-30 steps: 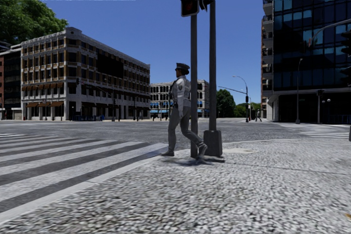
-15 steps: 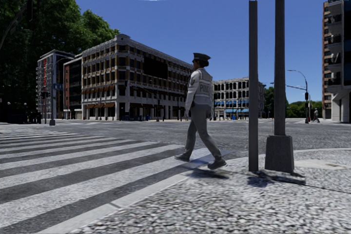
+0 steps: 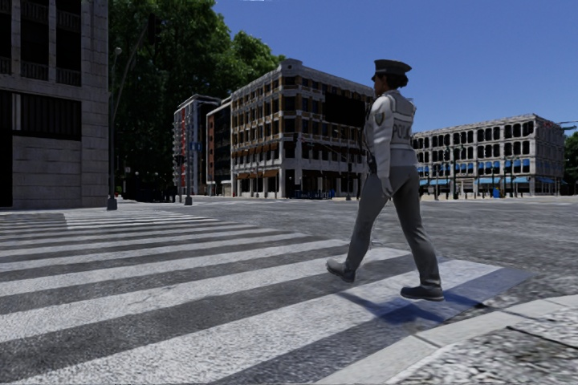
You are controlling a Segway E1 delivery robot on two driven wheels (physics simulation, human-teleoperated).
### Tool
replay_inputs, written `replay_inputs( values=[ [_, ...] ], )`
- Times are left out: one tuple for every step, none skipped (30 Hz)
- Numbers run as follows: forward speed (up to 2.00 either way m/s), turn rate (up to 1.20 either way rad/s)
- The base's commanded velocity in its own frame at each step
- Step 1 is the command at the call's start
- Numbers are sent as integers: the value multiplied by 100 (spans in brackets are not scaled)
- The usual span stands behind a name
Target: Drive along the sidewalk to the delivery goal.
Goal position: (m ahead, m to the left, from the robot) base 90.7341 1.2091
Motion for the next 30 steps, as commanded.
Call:
replay_inputs(
  values=[
    [155,76],
    [154,76],
    [153,77],
    [149,80],
    [149,80],
    [146,84],
    [146,87],
    [146,87],
    [146,88],
    [146,88],
    [146,89],
    [146,89],
    [146,89],
    [146,89],
    [146,90],
    [146,90],
    [146,93],
    [146,96],
    [146,98],
    [146,98],
    [146,99],
    [146,99],
    [146,99],
    [146,99],
    [146,99],
    [146,99],
    [146,99],
    [146,99],
    [146,99],
    [146,99]
  ],
)
